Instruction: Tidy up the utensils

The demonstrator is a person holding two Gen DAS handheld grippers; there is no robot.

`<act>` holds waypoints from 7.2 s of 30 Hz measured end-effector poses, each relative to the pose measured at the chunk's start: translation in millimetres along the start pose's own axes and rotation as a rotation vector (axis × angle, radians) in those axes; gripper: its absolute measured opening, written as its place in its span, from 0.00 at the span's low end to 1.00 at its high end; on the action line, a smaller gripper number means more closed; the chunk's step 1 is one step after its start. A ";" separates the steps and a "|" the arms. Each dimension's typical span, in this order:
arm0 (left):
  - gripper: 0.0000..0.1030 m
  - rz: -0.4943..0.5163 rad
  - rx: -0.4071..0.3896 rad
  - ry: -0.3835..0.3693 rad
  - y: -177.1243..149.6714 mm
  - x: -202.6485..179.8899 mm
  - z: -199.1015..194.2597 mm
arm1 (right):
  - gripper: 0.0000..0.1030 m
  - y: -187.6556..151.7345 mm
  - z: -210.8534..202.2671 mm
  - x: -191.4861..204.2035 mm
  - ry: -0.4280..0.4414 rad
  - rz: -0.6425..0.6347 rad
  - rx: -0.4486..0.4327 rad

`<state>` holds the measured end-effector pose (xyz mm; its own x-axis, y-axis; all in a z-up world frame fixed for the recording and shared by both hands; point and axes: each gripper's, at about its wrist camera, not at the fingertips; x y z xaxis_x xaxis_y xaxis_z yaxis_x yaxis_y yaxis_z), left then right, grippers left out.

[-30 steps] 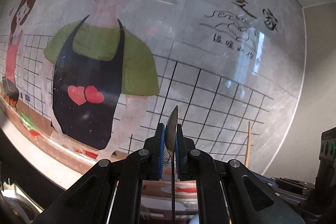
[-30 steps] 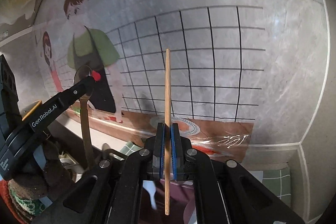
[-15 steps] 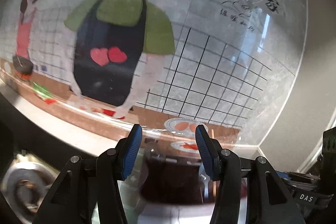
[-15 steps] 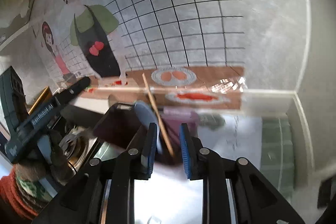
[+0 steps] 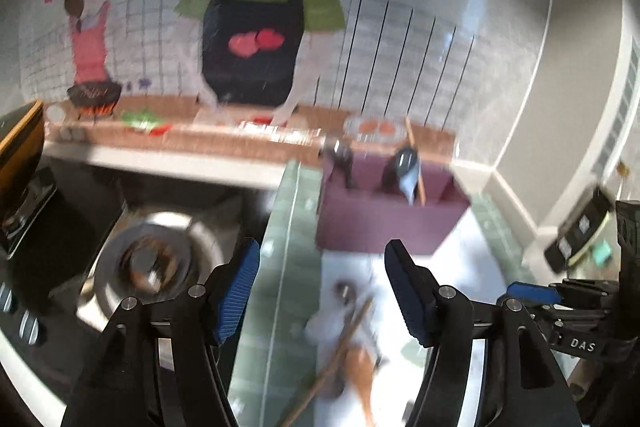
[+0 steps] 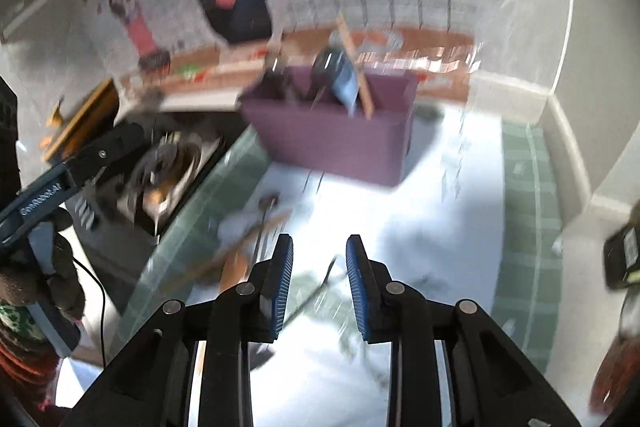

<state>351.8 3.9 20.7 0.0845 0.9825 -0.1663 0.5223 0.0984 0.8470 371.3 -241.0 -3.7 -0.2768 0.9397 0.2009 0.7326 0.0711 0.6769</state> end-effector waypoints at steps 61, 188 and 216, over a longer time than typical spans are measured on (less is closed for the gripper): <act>0.65 0.032 0.139 -0.112 -98.3 43.4 -49.1 | 0.06 -83.9 -10.8 70.4 -0.349 0.041 -0.071; 0.22 -0.064 0.081 -0.132 -34.3 46.4 -98.7 | 0.28 -59.4 104.8 89.4 -0.195 -0.094 0.127; 0.22 -0.056 -0.178 -0.444 188.2 -45.4 -65.7 | 0.27 128.9 -194.6 41.2 -0.146 -0.117 -0.634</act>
<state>390.5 -11.8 220.8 0.4350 0.8158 -0.3811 0.3860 0.2134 0.8975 333.3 -258.2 229.7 -0.2127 0.9766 0.0325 0.1825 0.0070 0.9832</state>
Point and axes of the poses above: each gripper's, at about its wrist camera, not at the fingertips, and z roughly the way its jaws point, x to its left, y to its top, and after that the axes turned 7 degrees about -x, right-handed
